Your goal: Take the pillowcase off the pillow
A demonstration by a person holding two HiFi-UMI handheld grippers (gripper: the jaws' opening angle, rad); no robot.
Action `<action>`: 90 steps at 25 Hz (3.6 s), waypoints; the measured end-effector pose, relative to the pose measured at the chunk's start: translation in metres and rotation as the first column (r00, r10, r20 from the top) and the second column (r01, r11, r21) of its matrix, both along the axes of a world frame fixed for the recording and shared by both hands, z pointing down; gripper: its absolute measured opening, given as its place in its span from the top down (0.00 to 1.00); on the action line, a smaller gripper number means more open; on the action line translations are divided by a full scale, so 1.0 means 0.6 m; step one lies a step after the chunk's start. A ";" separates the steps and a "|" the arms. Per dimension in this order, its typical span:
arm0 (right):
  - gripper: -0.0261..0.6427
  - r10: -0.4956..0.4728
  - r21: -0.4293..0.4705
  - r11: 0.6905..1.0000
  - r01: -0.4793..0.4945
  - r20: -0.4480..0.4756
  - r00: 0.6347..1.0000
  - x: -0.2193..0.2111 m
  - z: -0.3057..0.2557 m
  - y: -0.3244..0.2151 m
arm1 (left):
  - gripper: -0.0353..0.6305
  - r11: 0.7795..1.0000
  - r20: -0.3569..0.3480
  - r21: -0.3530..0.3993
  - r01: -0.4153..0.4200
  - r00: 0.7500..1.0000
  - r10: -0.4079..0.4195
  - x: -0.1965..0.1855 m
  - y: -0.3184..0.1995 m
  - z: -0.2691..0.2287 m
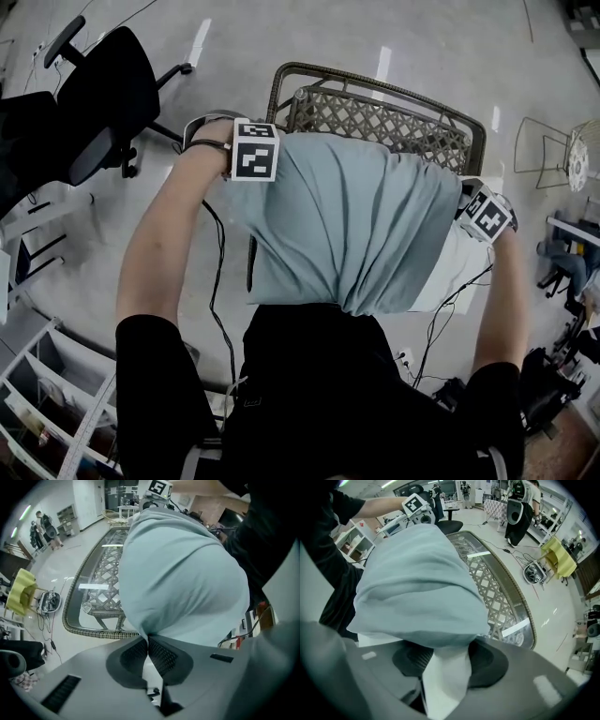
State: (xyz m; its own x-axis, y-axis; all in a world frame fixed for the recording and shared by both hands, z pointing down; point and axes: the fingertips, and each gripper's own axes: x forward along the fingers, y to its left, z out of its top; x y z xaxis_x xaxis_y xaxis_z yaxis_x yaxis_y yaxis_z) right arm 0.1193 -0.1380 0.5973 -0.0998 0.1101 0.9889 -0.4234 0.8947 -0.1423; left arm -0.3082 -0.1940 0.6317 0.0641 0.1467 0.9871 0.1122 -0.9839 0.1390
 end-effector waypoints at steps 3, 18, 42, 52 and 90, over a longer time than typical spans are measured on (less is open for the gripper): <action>0.64 0.024 -0.002 1.000 -0.024 0.011 1.000 0.010 0.000 -0.002 | 0.93 0.999 0.015 0.042 0.013 1.000 -0.013 -0.012 0.002 0.001; 0.63 -0.016 0.059 0.998 0.014 0.033 0.999 -0.016 -0.017 0.010 | 0.87 0.963 -0.239 0.086 0.255 0.944 -0.228 0.036 -0.005 -0.111; 0.75 -0.025 0.118 0.993 -0.011 0.294 0.955 -0.015 -0.095 0.051 | 0.94 0.989 -0.127 -0.014 0.146 0.981 -0.147 0.247 0.059 -0.140; 0.77 -0.191 0.199 0.970 0.142 0.249 0.949 -0.021 -0.141 0.075 | 0.91 0.959 -0.327 0.001 0.282 0.907 -0.266 0.234 0.027 -0.204; 0.61 0.107 0.504 0.847 -0.169 0.149 0.983 0.027 -0.099 -0.008 | 0.89 0.788 -0.394 0.182 0.589 0.778 -0.490 0.088 0.177 -0.185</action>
State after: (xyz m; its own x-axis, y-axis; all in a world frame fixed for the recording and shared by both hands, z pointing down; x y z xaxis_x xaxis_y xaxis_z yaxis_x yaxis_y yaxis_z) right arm 0.1352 -0.1428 0.5378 -0.1876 -0.4323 0.8820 -0.5569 0.7865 0.2670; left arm -0.2554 -0.0881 0.5207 0.3544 -0.2849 0.8906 -0.4611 -0.8818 -0.0986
